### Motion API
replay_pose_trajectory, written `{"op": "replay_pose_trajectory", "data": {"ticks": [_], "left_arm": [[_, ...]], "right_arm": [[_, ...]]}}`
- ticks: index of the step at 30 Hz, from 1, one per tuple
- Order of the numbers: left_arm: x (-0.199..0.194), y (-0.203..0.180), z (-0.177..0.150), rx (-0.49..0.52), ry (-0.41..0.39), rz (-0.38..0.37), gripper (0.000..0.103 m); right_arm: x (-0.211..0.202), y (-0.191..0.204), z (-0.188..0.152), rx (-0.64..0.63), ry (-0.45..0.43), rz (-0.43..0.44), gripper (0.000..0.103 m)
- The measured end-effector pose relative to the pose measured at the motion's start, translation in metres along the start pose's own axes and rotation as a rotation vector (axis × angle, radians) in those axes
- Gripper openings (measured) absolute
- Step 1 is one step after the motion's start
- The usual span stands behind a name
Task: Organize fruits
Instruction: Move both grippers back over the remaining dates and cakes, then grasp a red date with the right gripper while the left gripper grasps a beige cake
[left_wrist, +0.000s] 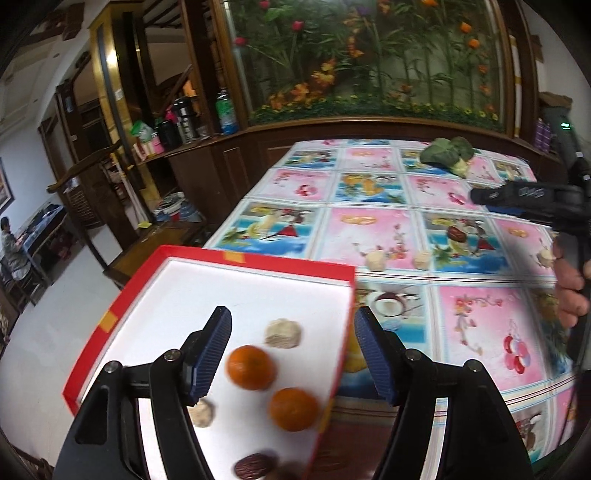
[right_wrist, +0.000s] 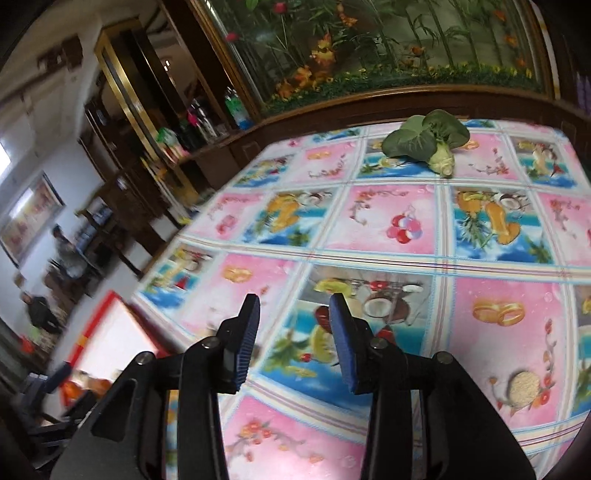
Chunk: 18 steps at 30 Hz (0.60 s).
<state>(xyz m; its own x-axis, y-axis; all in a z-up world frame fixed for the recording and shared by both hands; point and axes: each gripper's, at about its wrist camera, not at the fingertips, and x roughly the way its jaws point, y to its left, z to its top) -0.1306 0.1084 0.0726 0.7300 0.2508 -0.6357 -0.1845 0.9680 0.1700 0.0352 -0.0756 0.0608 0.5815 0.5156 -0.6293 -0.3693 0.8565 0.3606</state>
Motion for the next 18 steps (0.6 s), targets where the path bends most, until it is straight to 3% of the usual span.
{"op": "replay_pose_trajectory", "data": {"ticks": [10, 13, 14, 16, 18], "left_arm": [[0.004, -0.032, 0.006, 0.047, 0.011, -0.078, 0.069], [0.007, -0.038, 0.004, 0.05, 0.032, -0.087, 0.069], [0.008, -0.04, 0.003, 0.052, 0.037, -0.087, 0.069], [0.009, -0.044, 0.003, 0.06, 0.044, -0.087, 0.069], [0.008, -0.049, 0.002, 0.069, 0.047, -0.089, 0.069]], "right_arm": [[0.044, -0.002, -0.007, -0.101, 0.044, -0.173, 0.041], [0.057, -0.003, -0.01, -0.113, 0.106, -0.184, 0.041], [0.059, -0.005, -0.011, -0.108, 0.125, -0.185, 0.038], [0.058, -0.005, -0.011, -0.136, 0.135, -0.203, 0.023], [0.055, -0.011, -0.009, -0.123, 0.136, -0.205, 0.019]]}}
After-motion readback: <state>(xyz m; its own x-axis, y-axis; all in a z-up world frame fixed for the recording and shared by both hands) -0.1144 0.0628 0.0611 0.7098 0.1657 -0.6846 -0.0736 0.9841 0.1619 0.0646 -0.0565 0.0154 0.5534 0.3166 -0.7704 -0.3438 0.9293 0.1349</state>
